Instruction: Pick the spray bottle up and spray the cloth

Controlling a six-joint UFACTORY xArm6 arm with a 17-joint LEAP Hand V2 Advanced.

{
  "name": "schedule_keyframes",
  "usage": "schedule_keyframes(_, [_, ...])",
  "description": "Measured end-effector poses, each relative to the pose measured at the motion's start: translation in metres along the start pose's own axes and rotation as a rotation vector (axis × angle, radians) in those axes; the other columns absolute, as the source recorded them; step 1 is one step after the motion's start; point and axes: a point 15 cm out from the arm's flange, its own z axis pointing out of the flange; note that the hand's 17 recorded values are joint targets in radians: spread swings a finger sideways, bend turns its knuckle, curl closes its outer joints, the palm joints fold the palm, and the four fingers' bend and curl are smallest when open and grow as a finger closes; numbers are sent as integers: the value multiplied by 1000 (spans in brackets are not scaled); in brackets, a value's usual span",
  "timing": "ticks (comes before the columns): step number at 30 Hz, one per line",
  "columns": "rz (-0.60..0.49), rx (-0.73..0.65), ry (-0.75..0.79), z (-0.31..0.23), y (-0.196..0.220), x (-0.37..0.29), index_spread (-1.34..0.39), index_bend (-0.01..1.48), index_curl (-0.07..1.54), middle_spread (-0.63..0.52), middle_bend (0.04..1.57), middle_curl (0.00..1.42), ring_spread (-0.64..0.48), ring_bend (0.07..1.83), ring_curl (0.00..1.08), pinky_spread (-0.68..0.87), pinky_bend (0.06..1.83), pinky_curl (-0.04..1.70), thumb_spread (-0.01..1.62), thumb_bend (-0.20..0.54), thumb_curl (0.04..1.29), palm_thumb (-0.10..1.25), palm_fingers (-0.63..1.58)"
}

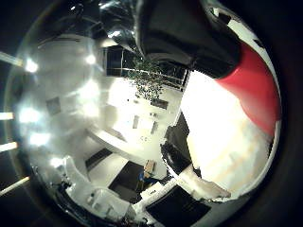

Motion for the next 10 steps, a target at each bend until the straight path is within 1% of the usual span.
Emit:
schedule_keyframes(3, [3, 3, 4, -5, -2, 2, -295, 179, 394, 47, 317, 323, 110, 565, 229, 417, 400, 518, 977, -28, 375, 602, 96])
schedule_keyframes(10, [9, 7, 4, -11, -4, 6, -277, 165, 346, 63, 245, 322, 131, 491, 222, 429, 381, 438, 977, -28, 345, 601, 145])
